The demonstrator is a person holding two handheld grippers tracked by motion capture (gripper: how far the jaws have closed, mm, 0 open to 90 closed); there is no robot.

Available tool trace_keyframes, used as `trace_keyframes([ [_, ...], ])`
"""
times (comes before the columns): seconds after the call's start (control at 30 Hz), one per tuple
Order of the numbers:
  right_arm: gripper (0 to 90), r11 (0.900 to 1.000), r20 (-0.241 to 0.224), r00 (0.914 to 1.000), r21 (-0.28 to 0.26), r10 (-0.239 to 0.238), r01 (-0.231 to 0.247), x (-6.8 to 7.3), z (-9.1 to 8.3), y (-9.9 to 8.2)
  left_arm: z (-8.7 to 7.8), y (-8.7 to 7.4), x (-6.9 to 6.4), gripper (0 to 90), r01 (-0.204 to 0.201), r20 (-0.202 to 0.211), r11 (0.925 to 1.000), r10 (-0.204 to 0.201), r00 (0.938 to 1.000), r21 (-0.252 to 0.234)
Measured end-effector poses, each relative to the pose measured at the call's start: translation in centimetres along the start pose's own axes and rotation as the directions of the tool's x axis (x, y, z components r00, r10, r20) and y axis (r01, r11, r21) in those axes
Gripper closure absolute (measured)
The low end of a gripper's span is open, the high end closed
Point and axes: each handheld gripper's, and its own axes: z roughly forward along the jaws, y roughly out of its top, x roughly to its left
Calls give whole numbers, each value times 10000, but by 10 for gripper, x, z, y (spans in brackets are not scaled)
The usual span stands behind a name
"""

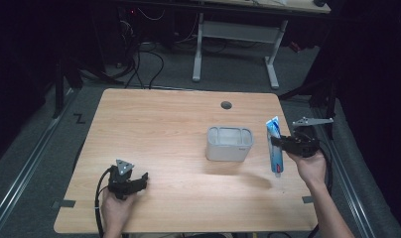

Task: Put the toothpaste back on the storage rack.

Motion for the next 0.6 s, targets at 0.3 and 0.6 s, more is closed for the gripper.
trace_keyframes([
  [0.3, 743, 9992, -314, 9995, -390, 76, -88, 2, -18, 4, 0, 0, -2, 248, -68, -80, 10000, 69, 9999, 33],
  [0.6, 742, 9975, -489, 9988, -697, 77, -111, 6, -32, 13, 0, 0, -1, 251, -55, -74, 10000, 55, 10000, 26],
])
